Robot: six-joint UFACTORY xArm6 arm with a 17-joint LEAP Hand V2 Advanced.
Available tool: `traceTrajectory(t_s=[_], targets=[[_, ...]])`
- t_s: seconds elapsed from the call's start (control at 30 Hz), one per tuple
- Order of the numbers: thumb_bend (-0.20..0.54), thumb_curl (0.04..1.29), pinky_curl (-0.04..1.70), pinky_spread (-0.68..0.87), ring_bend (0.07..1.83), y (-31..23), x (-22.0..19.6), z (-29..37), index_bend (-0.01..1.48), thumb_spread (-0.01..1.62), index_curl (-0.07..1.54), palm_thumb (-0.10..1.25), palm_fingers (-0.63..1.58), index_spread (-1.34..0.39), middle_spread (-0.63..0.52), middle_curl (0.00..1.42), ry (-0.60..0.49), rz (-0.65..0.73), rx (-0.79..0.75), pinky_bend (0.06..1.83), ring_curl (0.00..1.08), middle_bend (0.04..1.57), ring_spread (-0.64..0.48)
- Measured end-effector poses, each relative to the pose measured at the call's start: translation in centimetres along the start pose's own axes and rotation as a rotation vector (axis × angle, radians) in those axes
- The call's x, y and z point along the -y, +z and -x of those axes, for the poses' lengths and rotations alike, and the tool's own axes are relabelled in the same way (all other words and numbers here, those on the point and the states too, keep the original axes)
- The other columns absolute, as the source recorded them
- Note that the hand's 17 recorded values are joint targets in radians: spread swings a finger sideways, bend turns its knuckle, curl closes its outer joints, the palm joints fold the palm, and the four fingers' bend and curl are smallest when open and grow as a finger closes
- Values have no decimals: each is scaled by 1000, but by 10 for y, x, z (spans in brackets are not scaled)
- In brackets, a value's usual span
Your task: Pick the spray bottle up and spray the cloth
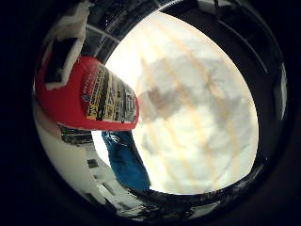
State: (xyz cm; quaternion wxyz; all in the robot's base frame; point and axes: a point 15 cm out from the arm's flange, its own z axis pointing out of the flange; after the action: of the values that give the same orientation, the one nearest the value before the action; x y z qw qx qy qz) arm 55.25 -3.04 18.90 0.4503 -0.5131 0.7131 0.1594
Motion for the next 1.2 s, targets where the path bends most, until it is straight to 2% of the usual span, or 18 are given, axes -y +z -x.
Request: traceTrajectory(t_s=[0.37,0.57,0.8,1.03,1.2], targets=[[-18,789,1211,-190,1303,-4,-35,32,1027,770,914,1064,1087,-294,-166,898,-224,202,-170,1130,932,1280,-267],[-17,817,1224,-193,1298,-7,-48,64,1029,750,905,1058,1089,-290,-163,887,-362,327,-267,1121,937,1292,-267],[-18,841,1234,-197,1293,-9,-63,108,1039,726,902,1050,1092,-288,-159,873,-465,479,-346,1113,941,1307,-268],[-21,853,1240,-199,1293,-5,-68,148,1042,718,898,1040,1099,-287,-157,863,-607,577,-479,1107,942,1319,-267],[-19,858,1243,-201,1297,3,-80,169,1044,716,895,1029,1099,-285,-155,854,-615,684,-494,1103,937,1323,-263]])
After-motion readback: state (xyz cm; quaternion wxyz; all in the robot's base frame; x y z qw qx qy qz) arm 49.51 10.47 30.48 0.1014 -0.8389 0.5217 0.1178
